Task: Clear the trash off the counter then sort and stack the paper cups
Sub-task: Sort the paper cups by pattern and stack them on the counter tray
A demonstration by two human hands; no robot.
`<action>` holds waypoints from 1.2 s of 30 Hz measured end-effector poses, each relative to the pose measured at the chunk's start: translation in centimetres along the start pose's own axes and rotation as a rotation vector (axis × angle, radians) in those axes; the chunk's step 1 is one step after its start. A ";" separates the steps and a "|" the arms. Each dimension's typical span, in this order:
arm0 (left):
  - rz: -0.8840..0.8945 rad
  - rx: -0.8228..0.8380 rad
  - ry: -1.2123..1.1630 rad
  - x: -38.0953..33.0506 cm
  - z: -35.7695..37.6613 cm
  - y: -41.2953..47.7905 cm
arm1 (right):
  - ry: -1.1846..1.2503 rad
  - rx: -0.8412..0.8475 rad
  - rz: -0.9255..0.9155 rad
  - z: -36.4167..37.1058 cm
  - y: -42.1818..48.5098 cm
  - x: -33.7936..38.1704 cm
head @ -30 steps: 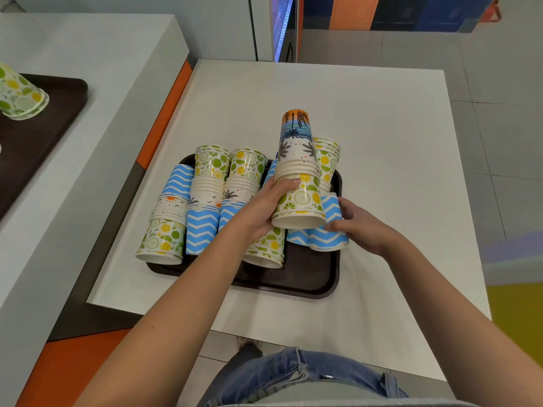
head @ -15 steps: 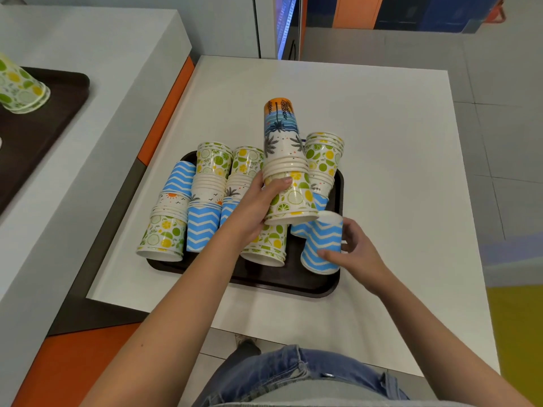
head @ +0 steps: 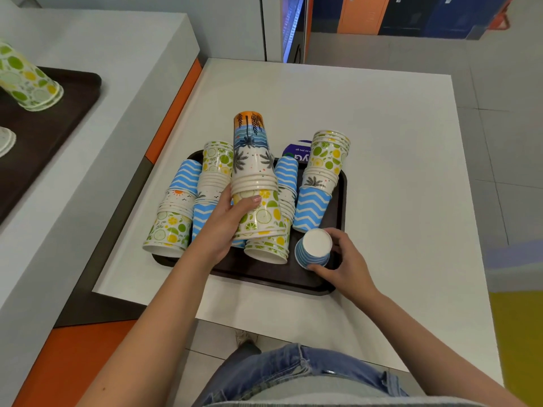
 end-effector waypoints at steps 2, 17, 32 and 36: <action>-0.006 0.003 0.016 0.4 -0.1 -0.2 | 0.031 0.033 -0.022 -0.2 -0.2 0.1; -0.003 0.172 0.504 0.0 2.5 -2.9 | 0.717 -0.081 0.236 -0.9 8.2 11.7; -0.217 0.082 0.765 -1.3 0.5 -4.8 | 0.875 -0.358 0.549 -1.2 8.6 8.7; -0.171 0.015 0.642 -1.2 -2.4 -5.3 | 0.892 -0.461 0.476 -3.5 9.1 8.1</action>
Point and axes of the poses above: each hand's wrist, its own y-axis towards the middle knuckle, its own z-axis out of the palm, x = y × z, the point moved 4 cm from there along y, towards the middle knuckle, and after that the axes turned 10 degrees about -z, right-handed, at the moved point
